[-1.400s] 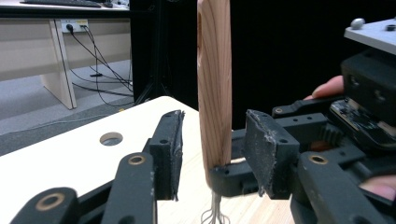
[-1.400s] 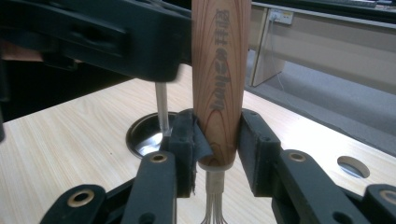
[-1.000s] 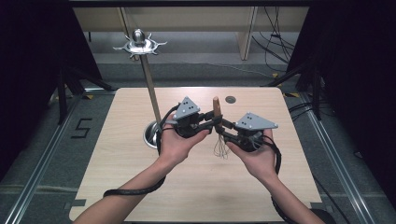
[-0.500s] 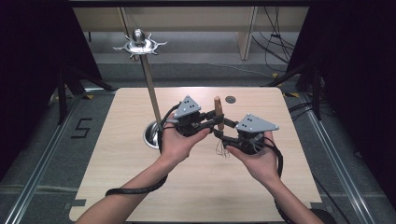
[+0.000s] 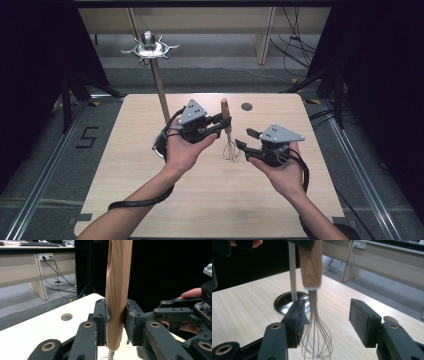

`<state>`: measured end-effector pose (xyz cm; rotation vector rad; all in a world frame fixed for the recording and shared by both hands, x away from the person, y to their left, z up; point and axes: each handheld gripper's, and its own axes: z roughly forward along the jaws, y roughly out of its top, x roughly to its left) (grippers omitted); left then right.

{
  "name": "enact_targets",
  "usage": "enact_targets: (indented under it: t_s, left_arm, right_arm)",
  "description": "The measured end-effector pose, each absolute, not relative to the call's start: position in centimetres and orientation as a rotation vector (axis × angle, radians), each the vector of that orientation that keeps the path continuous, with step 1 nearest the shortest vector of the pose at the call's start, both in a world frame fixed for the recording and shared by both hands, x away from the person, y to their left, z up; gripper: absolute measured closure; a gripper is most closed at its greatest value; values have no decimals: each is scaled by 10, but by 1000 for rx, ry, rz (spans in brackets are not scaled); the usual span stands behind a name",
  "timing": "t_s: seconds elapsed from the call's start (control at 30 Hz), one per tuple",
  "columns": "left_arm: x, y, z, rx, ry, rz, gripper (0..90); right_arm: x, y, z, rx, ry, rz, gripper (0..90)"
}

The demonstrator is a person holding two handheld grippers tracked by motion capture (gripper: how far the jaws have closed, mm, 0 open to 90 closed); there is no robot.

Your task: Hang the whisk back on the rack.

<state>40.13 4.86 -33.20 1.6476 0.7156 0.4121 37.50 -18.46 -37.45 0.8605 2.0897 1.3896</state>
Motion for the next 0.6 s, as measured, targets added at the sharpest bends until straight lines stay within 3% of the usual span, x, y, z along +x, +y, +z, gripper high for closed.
enact_targets:
  t_s: [0.6]
  left_arm:
    - [406,74,-328,1633,750,485,722]
  right_arm:
    - [373,-204,-383,892,2100,1357,481]
